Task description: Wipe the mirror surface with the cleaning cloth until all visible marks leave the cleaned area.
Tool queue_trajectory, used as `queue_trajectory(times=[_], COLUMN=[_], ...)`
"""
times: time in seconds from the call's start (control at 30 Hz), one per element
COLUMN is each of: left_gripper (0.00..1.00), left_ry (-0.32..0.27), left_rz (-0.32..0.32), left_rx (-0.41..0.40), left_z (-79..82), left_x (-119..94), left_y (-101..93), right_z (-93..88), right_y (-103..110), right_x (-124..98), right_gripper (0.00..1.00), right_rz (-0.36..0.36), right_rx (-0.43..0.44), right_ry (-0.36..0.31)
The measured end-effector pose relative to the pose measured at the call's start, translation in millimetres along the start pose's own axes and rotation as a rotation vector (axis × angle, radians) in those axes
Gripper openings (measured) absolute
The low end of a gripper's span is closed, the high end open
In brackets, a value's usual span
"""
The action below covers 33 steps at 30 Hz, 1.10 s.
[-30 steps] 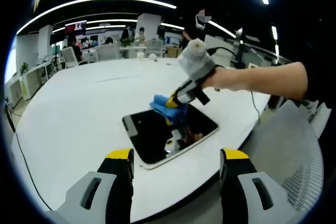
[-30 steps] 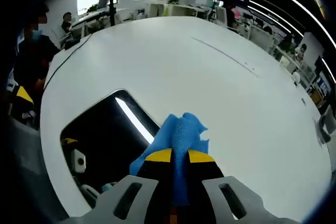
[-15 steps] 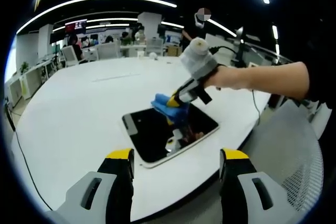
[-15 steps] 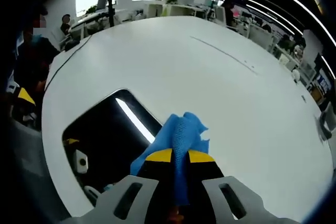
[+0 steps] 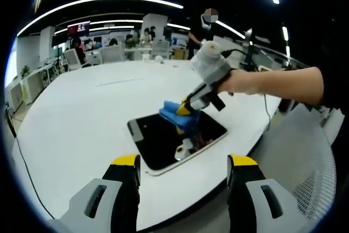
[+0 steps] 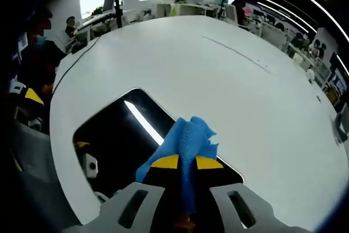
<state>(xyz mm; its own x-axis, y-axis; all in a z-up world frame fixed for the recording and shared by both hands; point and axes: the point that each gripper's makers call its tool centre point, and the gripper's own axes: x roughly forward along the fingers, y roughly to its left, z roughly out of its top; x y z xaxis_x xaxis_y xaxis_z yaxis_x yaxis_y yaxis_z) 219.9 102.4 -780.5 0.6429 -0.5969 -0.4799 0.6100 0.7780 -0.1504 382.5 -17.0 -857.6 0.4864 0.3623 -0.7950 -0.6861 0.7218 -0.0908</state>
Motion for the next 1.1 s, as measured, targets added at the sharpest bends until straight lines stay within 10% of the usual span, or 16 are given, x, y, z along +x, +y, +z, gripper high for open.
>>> queue_trajectory(times=[1.1], left_gripper=[0.65], left_ry=[0.015], left_rz=[0.001], left_rx=[0.044], left_z=[-2.0], left_x=[-1], left_y=[-1.0], right_z=[-28.8], right_y=[34], right_x=[-27], right_gripper=[0.04], right_rz=[0.032], right_rx=[-0.037], right_ry=[0.006])
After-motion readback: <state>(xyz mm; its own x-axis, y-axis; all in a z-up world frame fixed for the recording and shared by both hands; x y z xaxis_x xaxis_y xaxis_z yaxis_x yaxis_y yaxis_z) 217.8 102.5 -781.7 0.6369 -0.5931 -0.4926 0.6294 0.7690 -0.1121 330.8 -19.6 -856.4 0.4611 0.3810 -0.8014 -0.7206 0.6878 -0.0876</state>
